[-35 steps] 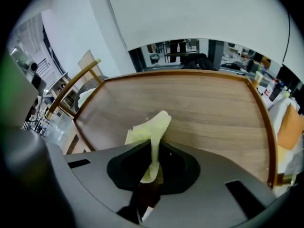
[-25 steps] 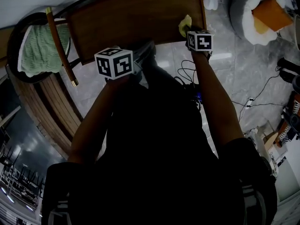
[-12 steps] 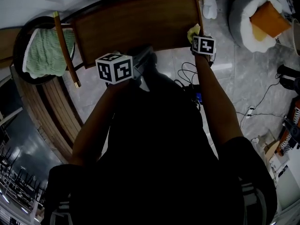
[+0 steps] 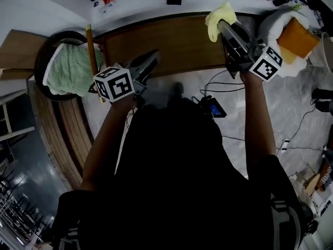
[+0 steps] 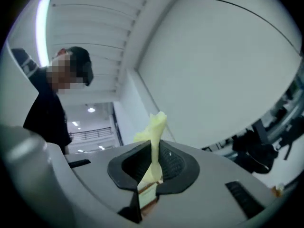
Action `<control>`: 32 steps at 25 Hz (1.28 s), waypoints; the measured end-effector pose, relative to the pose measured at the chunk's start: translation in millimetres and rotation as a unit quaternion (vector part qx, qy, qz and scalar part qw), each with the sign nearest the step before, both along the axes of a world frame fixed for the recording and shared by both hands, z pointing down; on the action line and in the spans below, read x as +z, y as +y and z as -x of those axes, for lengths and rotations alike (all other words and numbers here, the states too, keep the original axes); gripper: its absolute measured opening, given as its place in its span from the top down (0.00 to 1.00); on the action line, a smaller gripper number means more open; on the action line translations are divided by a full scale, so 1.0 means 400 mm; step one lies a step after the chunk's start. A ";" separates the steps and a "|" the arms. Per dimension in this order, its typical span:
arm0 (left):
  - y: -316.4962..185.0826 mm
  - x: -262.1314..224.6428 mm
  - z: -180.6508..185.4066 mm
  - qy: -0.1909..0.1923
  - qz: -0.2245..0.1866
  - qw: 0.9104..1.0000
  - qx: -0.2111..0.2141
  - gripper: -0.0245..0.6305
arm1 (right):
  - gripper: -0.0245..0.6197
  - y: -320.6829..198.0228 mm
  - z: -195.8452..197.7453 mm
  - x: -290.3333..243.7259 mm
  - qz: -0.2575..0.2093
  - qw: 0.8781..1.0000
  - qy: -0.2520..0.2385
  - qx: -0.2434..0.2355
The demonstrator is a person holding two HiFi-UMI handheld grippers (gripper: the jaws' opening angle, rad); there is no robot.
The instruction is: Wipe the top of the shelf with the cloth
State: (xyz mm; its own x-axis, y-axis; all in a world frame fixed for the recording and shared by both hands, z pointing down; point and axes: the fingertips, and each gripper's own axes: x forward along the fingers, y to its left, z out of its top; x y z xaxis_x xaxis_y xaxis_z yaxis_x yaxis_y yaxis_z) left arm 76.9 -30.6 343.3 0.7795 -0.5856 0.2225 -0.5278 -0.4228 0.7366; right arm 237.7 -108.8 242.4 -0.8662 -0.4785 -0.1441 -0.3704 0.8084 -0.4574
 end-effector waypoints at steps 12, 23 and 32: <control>0.284 -0.497 0.227 0.143 -0.295 0.942 0.072 0.94 | 0.89 0.450 0.210 -0.430 -0.162 0.969 -0.149 -0.108; 0.550 -0.573 0.349 0.149 -0.370 0.913 0.088 0.94 | 0.89 0.720 0.443 -0.519 -0.172 0.949 -0.159 -0.211; 0.647 -0.551 0.286 0.101 -0.365 0.920 0.098 0.94 | 0.89 0.835 0.516 -0.370 -0.143 0.955 -0.109 -0.238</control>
